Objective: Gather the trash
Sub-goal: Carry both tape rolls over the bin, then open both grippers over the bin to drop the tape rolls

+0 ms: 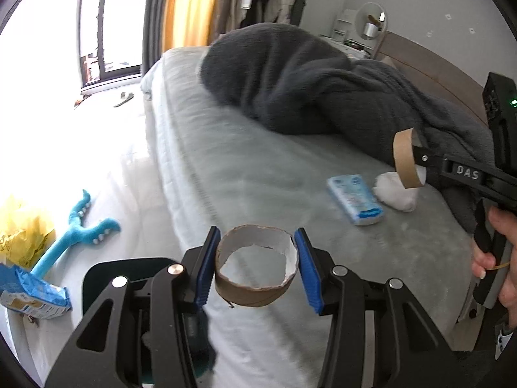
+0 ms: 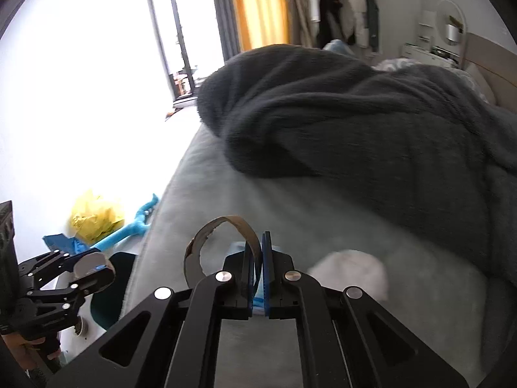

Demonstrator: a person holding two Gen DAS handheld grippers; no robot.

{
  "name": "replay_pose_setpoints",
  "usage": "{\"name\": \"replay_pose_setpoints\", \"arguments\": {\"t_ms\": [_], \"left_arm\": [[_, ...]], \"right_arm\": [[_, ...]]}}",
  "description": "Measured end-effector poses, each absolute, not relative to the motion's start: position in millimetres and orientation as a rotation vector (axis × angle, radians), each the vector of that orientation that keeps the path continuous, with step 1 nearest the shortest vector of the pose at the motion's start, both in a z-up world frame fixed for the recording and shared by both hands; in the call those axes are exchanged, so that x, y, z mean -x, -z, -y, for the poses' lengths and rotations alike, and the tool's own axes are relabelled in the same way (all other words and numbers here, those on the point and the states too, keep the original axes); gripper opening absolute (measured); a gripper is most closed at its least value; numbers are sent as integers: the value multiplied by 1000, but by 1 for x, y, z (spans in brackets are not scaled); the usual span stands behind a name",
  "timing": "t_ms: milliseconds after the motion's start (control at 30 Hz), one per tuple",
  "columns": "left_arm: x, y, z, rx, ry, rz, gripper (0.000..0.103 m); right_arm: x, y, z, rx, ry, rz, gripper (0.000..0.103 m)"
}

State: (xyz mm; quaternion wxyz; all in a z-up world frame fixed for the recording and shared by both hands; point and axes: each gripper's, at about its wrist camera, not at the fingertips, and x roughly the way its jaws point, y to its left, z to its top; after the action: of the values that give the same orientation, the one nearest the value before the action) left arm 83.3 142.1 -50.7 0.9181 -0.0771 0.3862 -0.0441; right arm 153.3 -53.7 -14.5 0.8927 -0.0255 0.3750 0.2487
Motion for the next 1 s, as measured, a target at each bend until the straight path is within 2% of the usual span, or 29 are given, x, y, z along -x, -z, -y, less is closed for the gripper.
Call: {"name": "replay_pose_setpoints", "arguments": {"t_ms": [433,1000], "left_arm": [[-69,89,-218,199,-43,-924,50],[-42,165,-298,341,-116,-1188,50]], "right_arm": [[-143,23,-49,108,-670,-795,4],[-112,58,-170,195,-817,-888,4]]}}
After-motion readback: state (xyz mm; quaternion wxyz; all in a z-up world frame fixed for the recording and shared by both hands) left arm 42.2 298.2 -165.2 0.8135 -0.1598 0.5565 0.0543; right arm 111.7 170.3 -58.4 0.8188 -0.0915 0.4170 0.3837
